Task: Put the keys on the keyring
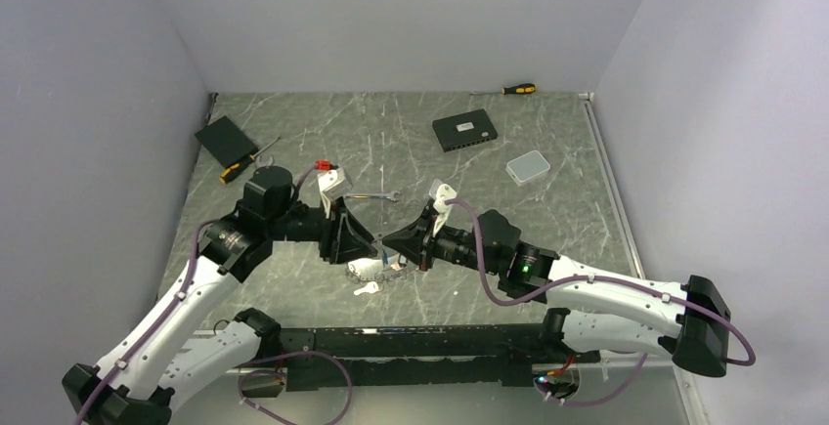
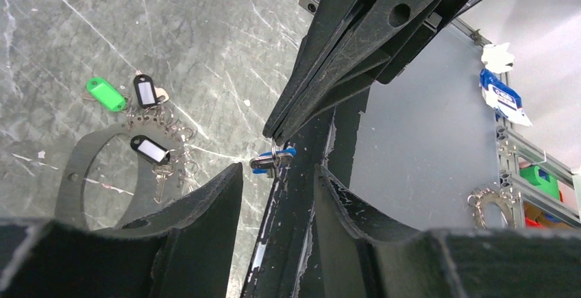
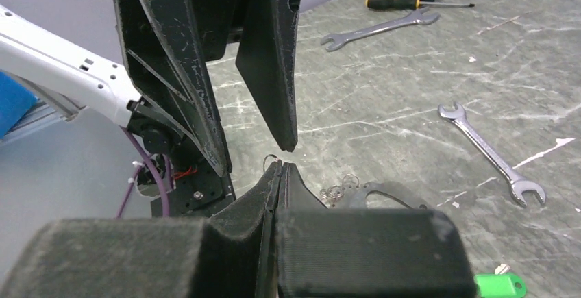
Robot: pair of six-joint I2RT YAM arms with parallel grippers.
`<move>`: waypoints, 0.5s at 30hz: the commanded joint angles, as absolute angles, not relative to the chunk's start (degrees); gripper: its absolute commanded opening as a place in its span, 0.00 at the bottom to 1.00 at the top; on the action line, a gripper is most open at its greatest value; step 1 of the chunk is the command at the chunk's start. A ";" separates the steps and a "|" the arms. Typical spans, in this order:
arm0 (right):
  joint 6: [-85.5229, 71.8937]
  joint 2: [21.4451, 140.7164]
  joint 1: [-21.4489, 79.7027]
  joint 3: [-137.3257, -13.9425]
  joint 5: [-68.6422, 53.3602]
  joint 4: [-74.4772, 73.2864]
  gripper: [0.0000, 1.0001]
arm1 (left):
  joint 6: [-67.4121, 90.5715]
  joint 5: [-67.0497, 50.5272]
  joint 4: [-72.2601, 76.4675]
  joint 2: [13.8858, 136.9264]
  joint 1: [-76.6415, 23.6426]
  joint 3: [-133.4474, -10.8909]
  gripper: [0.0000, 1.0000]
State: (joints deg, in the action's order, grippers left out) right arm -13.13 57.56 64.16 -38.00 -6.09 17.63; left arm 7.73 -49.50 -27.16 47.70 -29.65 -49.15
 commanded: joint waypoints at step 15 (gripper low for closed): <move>-14.77 58.07 64.42 -40.33 -9.65 24.40 0.00 | 8.68 -51.38 -24.95 48.87 -29.44 -51.22 0.25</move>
State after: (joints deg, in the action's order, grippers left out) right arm -13.74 58.19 64.18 -38.30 -8.10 19.84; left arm 8.32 -51.11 -26.81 49.10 -29.65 -49.15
